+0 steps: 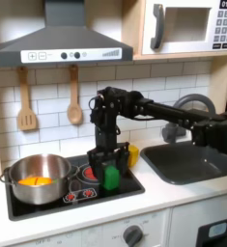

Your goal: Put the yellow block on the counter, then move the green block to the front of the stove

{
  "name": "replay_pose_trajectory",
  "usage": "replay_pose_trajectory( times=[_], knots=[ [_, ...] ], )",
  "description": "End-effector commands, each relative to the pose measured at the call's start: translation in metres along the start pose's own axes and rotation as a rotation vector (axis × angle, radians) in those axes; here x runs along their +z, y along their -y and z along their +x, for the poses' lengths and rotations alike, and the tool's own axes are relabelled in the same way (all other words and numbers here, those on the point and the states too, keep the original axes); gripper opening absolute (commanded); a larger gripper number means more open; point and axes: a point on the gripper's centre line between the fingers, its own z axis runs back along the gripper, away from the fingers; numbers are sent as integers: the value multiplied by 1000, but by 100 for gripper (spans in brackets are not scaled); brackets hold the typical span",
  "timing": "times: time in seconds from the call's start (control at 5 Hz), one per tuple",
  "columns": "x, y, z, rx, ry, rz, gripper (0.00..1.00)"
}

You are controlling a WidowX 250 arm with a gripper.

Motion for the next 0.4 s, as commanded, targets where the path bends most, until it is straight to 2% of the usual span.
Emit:
replay_pose_trajectory(
  times=[0.0,0.2],
  knots=[
    [1,0,0,0,2,0,100],
    [0,0,0,0,0,0,100]
  ],
)
